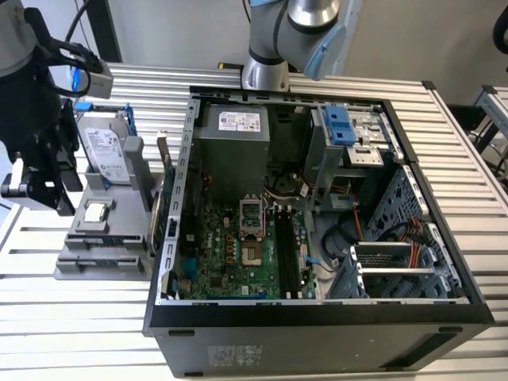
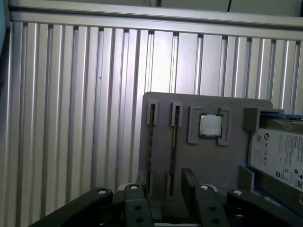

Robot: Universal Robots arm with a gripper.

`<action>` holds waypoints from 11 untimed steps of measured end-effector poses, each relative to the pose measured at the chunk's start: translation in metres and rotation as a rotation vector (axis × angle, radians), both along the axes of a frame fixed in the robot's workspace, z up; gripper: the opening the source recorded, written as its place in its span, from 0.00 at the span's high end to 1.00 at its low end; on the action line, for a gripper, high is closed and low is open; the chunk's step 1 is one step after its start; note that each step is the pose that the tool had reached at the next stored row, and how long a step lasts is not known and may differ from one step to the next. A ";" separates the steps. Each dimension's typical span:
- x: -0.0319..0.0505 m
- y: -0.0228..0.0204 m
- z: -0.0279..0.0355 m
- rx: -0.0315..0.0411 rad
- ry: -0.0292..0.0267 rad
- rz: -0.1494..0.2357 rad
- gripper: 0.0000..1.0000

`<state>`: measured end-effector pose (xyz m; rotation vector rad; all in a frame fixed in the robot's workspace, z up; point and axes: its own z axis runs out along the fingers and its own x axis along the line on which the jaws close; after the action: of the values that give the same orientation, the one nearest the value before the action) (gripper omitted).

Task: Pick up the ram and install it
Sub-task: 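Pick up the ram and move it above insertion slot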

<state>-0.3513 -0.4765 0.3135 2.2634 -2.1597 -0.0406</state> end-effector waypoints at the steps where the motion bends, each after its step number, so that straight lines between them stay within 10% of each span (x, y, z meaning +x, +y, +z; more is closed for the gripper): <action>1: 0.0000 0.0000 -0.0019 -0.0001 0.0001 0.000 0.00; 11: 0.0000 0.0001 -0.0067 0.0000 -0.0003 0.000 0.00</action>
<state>-0.3513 -0.4764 0.3068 2.2635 -2.1598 -0.0402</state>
